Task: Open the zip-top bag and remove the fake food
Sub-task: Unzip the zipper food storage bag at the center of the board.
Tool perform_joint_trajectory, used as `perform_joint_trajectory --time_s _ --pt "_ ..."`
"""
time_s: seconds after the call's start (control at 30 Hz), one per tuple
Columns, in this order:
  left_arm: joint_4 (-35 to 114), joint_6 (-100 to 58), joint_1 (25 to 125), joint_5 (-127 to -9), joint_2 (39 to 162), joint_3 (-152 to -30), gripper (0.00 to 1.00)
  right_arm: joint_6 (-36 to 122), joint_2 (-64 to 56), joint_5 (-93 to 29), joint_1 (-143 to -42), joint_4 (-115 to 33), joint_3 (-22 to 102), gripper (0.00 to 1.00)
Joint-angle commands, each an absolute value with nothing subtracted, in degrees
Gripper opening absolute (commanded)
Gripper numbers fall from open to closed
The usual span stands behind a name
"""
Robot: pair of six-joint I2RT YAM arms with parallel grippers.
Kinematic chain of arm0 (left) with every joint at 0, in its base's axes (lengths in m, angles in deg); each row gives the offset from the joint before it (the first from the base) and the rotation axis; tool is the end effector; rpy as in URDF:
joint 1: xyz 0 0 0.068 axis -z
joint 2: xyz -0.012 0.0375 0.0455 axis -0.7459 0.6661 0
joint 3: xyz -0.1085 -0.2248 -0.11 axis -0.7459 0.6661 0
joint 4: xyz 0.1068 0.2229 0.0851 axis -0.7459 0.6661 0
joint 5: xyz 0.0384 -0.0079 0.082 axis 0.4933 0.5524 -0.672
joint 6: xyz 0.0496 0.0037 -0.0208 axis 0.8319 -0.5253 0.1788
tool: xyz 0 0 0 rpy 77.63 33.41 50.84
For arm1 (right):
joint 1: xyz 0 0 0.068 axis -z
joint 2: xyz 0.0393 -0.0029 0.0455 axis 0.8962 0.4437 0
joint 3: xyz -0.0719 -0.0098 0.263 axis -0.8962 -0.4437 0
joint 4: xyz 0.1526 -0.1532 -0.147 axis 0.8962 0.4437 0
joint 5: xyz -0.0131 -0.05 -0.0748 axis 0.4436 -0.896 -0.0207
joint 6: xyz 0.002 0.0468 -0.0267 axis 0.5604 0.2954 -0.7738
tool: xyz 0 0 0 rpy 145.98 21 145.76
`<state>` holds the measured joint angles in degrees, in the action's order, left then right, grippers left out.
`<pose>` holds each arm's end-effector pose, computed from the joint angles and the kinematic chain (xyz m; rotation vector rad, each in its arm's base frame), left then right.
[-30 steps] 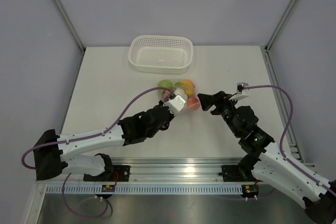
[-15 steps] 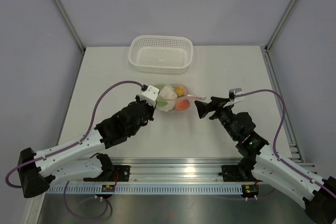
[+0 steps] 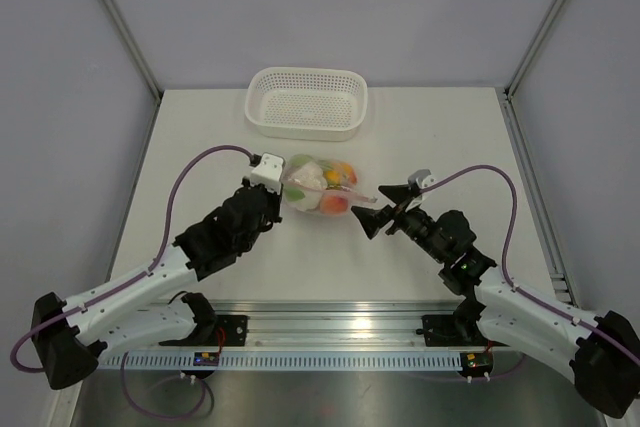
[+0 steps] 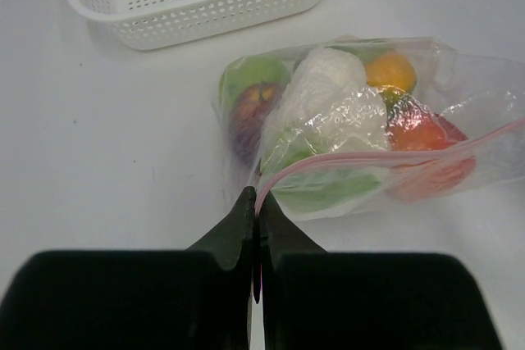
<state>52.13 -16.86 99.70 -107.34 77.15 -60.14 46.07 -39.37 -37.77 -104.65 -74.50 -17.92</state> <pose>0.1444 -0.1515 0.2969 0.3606 1.8562 -0.1746 0.1421 0.1248 0.2494 -0.4338 1.4689 0.7313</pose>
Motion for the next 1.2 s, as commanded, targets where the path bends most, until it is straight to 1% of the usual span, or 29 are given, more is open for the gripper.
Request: perform_joint_trajectory --time_s 0.0,0.17,0.23,0.27,0.37,0.5,0.67,0.7,0.8,0.83,0.93,0.97,1.0,1.07,1.1,1.13,1.17 --pt "50.44 -19.32 97.81 -109.52 75.77 -60.15 0.00 42.49 -37.60 -33.93 -105.06 -81.60 -18.26 1.00" --pt "51.40 -21.43 94.38 -105.56 75.51 -60.15 0.00 41.70 -34.53 -32.97 -105.06 -85.73 -19.22 0.99" --pt "51.49 -21.79 93.76 -104.33 75.42 -60.15 0.00 41.35 -33.04 -30.77 -105.06 -86.96 -19.14 0.97" --pt "51.58 -21.88 93.41 -104.07 75.24 -60.06 0.00 41.17 -32.42 -30.24 -105.06 -86.88 -18.61 0.92" --pt "51.58 -22.05 92.88 -103.45 74.89 -59.88 0.00 41.08 -30.83 -29.28 -105.05 -86.26 -17.73 0.84" --pt "51.58 -22.31 92.36 -103.10 74.72 -59.80 0.00 40.91 -28.82 -26.99 -105.06 -83.55 -16.06 0.71" --pt "51.67 -22.49 91.92 -102.48 74.63 -59.71 0.00 40.82 -28.02 -26.55 -105.06 -83.45 -15.80 0.62" --pt "51.50 -22.67 91.83 -102.39 74.63 -59.71 0.00 40.91 -27.58 -26.37 -104.97 -83.88 -15.88 0.56" --pt "51.58 -22.84 91.56 -102.04 74.63 -59.62 0.00 41.08 -26.36 -25.93 -105.06 -84.33 -15.53 0.45" --pt "51.58 -22.84 91.39 -101.95 74.63 -59.71 0.00 41.08 -26.00 -25.93 -105.06 -84.24 -15.01 0.39" --pt "51.76 -22.93 91.30 -101.78 74.63 -59.88 0.00 41.43 -25.03 -25.14 -105.06 -83.89 -14.22 0.28" --pt "51.84 -22.93 91.30 -101.43 74.63 -59.88 0.01 41.70 -25.12 -24.88 -105.06 -83.89 -14.13 0.20" --pt "51.93 -22.84 91.30 -101.17 74.54 -59.88 0.07 41.70 -25.47 -24.79 -105.06 -83.80 -14.04 0.18" --pt "52.63 -22.76 91.30 -100.20 74.37 -60.58 0.27 41.87 -26.17 -24.44 -105.06 -83.89 -14.21 0.16" --pt "53.59 -22.32 91.30 -99.76 74.19 -60.93 0.54 41.87 -27.22 -24.44 -105.06 -83.80 -14.48 0.16" --pt "53.95 -22.23 91.30 -99.06 73.84 -61.29 0.64 41.87 -27.75 -24.44 -105.06 -83.71 -14.57 0.15" --pt "54.30 -21.97 91.30 -96.79 73.05 -61.72 0.70 42.13 -28.28 -24.44 -105.06 -83.54 -14.65 0.15"
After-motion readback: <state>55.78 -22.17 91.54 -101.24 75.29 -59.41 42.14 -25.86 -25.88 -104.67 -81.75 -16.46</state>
